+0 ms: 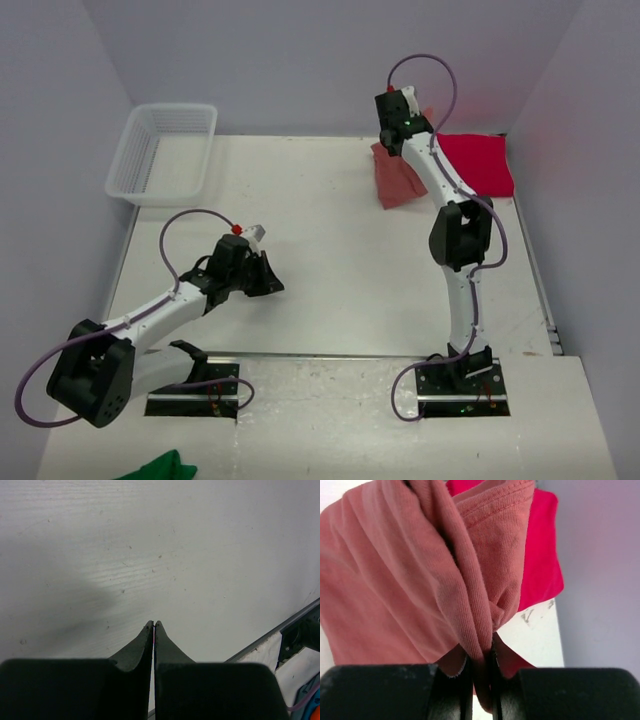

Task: Fold and stack the t-shirts
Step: Put the neatly folded tshirt into the corner of the board with the right arm

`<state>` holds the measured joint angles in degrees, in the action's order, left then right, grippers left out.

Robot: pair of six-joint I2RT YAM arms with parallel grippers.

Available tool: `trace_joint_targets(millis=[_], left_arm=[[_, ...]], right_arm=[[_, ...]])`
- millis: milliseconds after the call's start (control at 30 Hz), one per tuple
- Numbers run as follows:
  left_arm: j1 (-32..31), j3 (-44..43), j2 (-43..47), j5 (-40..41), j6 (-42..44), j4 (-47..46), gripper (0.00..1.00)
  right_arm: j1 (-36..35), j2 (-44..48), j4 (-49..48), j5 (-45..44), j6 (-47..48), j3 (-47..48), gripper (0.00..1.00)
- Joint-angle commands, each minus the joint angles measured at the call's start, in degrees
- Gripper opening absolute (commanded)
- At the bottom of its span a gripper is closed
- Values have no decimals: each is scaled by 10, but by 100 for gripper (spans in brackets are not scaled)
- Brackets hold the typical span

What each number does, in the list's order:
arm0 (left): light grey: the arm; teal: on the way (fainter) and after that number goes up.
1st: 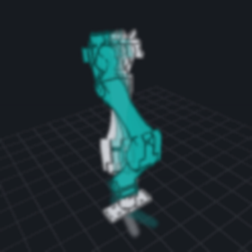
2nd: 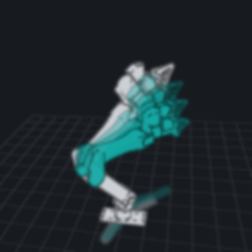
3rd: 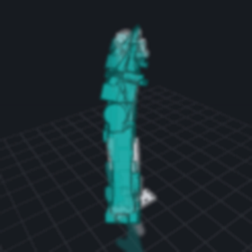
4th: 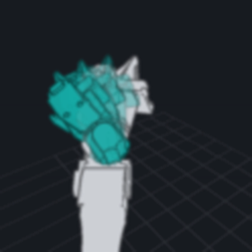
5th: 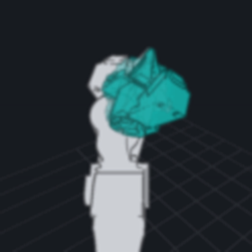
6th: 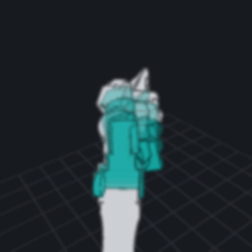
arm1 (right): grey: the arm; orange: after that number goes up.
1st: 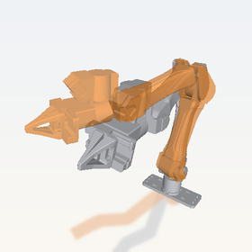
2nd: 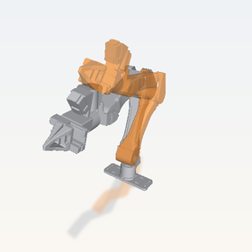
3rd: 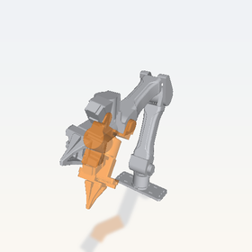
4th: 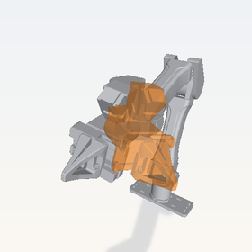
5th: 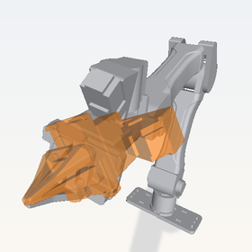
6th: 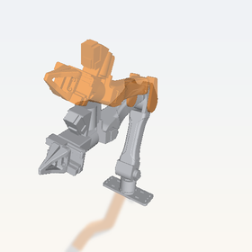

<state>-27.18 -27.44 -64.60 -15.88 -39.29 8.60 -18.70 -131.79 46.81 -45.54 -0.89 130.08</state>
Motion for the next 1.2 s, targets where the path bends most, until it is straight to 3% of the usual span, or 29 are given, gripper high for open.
trace_joint_targets(millis=[0, 300, 567, 1167], left_arm=[[-5, 2, -2, -14, 14, -27, 2], [-6, 3, -16, -16, 11, -33, 2], [-7, 5, -33, -19, 12, -39, 2], [-8, 19, -41, -28, 11, -57, 2]], right_arm=[[11, -12, -37, -47, 49, 49, 0], [23, -19, -78, -71, 106, 93, 0], [49, 31, -82, -72, 95, 29, 0], [79, 53, -100, -82, 127, 45, 0]])
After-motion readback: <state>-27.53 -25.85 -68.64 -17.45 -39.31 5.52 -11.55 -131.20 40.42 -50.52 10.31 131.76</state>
